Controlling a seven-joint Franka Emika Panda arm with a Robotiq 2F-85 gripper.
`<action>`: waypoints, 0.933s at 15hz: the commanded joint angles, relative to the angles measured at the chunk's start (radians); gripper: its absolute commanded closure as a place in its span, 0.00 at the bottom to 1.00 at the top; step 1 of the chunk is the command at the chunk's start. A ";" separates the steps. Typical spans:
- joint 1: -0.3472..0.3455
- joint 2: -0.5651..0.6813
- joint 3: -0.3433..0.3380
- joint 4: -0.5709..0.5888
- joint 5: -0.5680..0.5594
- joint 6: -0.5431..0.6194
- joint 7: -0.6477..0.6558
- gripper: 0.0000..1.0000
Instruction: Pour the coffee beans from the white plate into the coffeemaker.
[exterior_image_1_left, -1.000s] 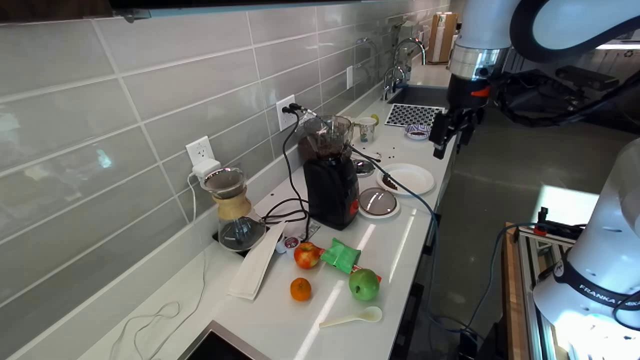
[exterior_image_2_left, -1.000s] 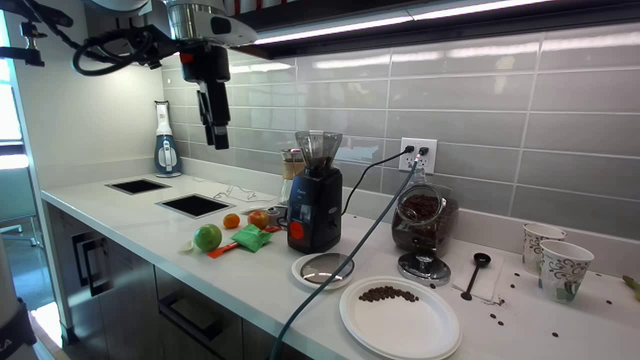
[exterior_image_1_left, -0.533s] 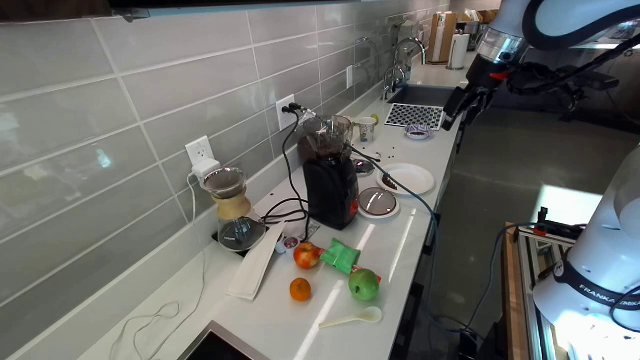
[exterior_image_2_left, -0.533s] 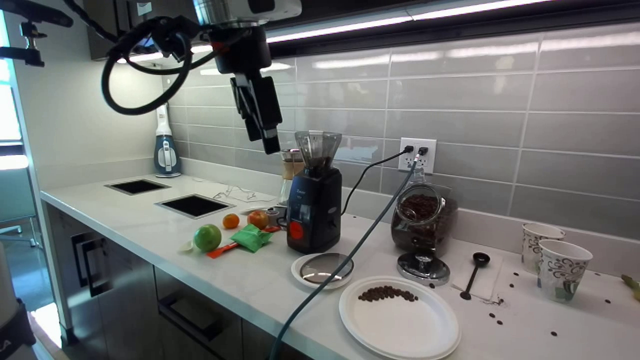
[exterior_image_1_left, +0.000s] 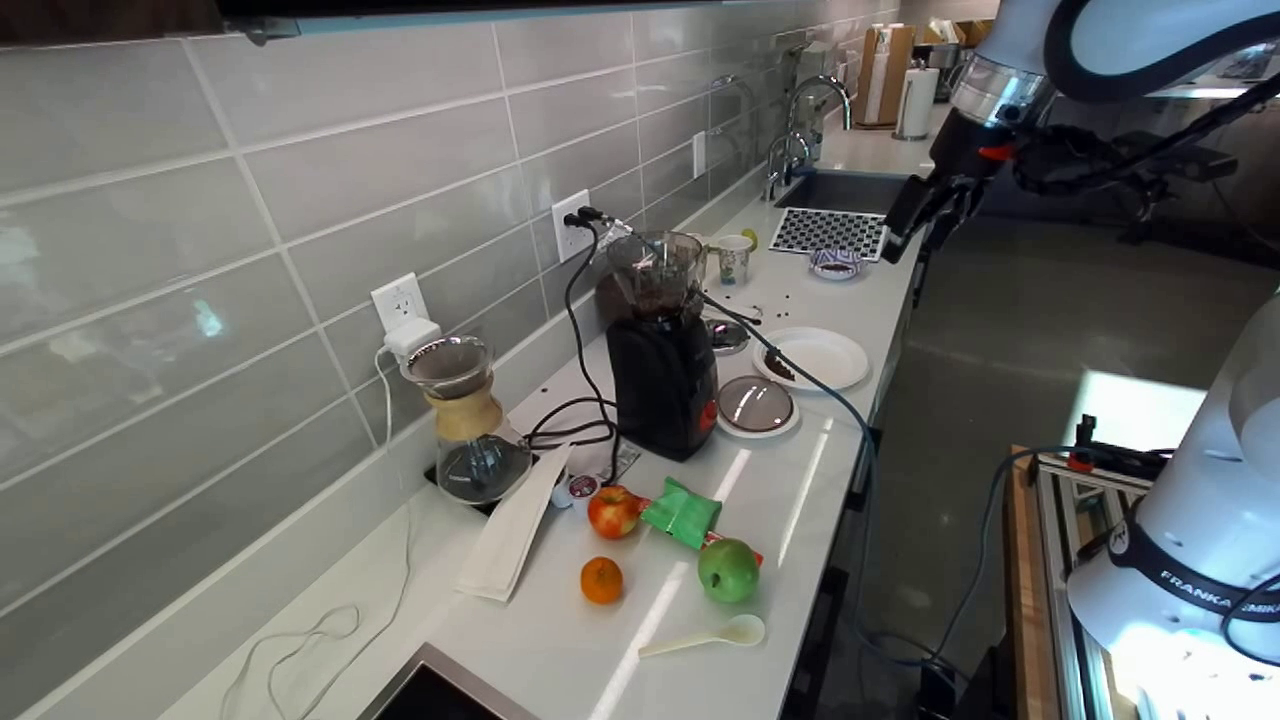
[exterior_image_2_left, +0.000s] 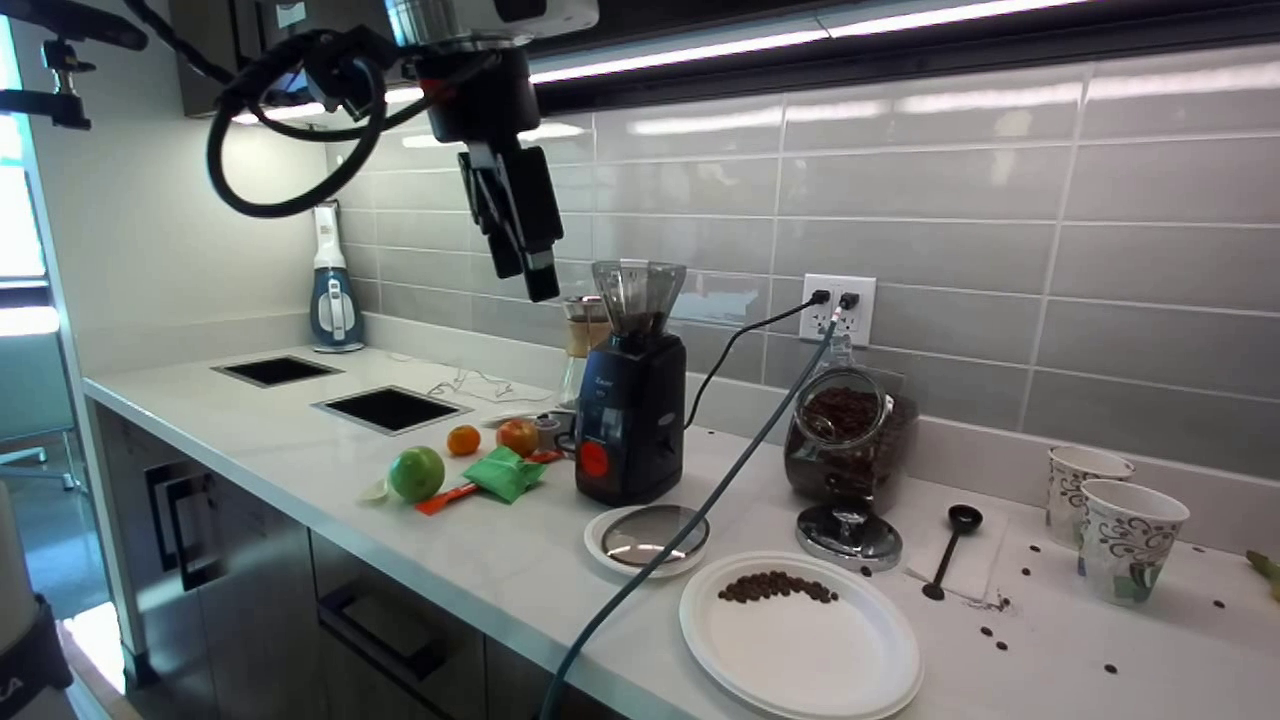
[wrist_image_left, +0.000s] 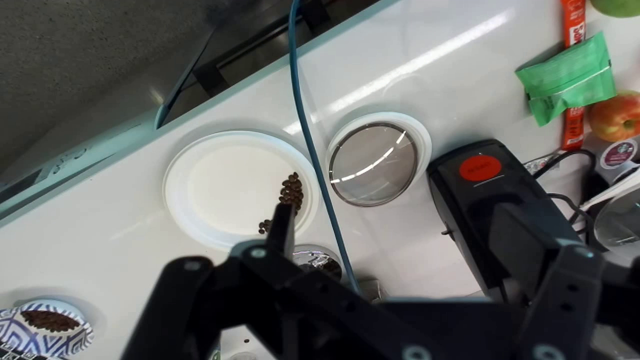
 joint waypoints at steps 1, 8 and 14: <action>-0.006 0.001 0.005 0.002 0.006 -0.002 -0.005 0.00; -0.006 0.002 0.006 0.002 0.006 -0.002 -0.005 0.00; -0.022 0.028 -0.008 0.025 0.010 0.000 0.010 0.00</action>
